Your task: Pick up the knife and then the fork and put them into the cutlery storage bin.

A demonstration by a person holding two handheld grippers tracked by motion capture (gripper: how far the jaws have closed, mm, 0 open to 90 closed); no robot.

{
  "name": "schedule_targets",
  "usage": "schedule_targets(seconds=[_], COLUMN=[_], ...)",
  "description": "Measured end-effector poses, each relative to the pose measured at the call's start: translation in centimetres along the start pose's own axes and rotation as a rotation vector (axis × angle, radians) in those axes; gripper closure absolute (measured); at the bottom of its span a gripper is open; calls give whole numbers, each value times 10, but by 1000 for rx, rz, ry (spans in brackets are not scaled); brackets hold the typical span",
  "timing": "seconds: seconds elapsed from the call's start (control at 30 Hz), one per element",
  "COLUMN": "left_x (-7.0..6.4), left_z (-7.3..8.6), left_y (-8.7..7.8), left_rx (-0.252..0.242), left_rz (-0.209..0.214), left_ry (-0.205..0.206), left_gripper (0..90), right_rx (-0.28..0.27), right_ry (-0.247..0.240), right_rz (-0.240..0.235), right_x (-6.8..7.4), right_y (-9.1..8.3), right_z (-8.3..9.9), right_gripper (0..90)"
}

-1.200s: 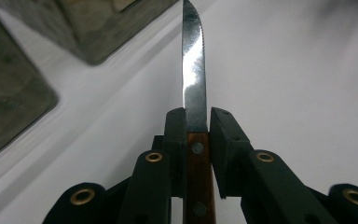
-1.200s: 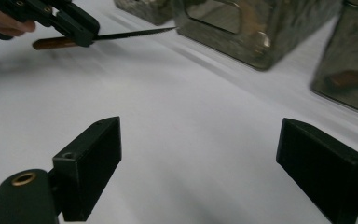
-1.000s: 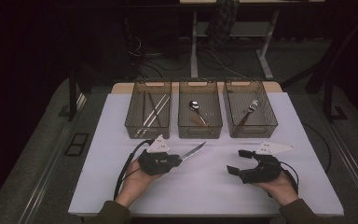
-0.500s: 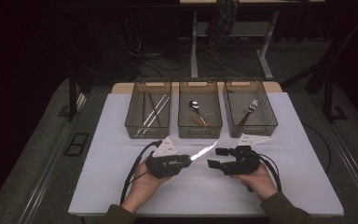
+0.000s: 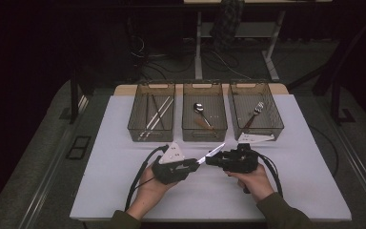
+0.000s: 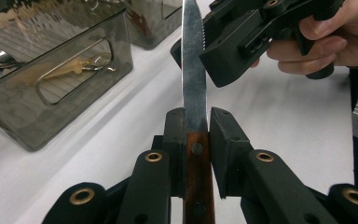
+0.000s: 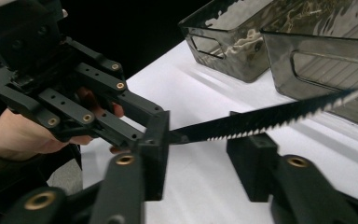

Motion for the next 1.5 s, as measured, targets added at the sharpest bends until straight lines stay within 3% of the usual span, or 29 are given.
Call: schedule_targets(seconds=[0.23, 0.43, 0.63, 0.97, 1.17, 1.33, 1.5], left_x=[-4, 0, 2, 0, 4, 12, 24], left_z=[-1, -2, -2, -3, -1, 6, 24], left_y=[5, 3, 1, 2, -5, -20, -37], left_rx=[-3, -13, -26, -52, -84, -110, -86], left_rz=[1, -7, -10, 16, 31, 30, 22], left_ry=[10, 3, -7, -15, -15, -14, -24], left_gripper=[768, 767, 767, 746, 573, 474, 398], right_rx=[-31, -51, -58, -45, -64, -72, -63], right_ry=[-2, 4, -14, -70, -98, -109, -139], right_rz=[-16, -33, -51, -29, 5, 64, 123], right_x=[6, 10, 17, 24, 21, 12, 3], right_y=[0, 6, 11, 10, 1, -14, -30], right_z=[-6, -12, -18, -22, -29, -39, -46], right_gripper=[751, 796, 825, 888, 888, 888, 888])
Point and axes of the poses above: each handheld gripper's, and its own axes: y roughly forward along the jaws, z roughly out of its underside, x roughly to its left, the point moved 6 cm from there along y, roughly forward along the jaws, and after that the axes turned 7 degrees about -x, right-handed, at the moved point
